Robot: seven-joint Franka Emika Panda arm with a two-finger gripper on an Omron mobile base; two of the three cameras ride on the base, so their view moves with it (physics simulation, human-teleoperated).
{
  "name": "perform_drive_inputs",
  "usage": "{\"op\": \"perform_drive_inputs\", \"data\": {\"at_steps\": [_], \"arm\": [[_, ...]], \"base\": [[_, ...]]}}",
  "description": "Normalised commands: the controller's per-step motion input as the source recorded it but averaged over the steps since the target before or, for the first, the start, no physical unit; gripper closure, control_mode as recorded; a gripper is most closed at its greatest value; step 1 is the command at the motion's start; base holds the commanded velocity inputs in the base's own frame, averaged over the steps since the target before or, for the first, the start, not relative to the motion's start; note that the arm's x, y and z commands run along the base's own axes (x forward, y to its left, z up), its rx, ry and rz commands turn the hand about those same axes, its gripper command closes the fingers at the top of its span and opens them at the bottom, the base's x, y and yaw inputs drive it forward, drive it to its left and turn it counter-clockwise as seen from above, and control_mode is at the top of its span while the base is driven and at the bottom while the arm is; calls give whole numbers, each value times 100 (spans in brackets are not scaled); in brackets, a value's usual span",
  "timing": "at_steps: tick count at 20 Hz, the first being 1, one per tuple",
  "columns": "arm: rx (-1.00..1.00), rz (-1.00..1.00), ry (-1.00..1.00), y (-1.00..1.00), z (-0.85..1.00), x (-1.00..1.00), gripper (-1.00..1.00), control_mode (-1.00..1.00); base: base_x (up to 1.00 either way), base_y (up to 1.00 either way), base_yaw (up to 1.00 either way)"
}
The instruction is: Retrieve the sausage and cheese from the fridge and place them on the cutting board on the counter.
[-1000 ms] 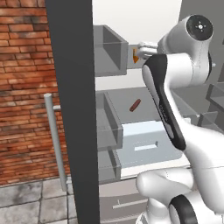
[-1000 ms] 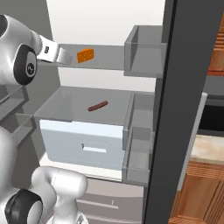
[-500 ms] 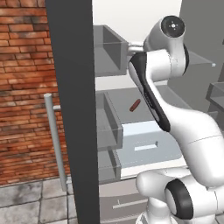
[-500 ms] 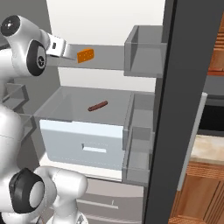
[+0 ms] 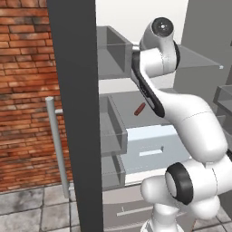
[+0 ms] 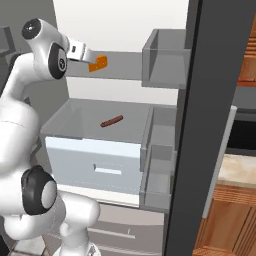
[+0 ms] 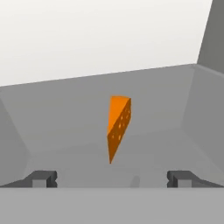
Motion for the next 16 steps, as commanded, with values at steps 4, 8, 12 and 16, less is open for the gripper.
{"op": "perform_drive_inputs", "data": {"at_steps": [4, 8, 12, 16], "arm": [[0, -1, 4, 0, -15, 60, -100, -100], [0, -1, 7, 0, -11, 56, -100, -100], [0, -2, 4, -3, -9, 46, -100, -100], [0, -1, 2, -1, -4, 15, -100, -100]], "base": [[0, 0, 0], [0, 0, 0], [0, 0, 0], [0, 0, 0]]}}
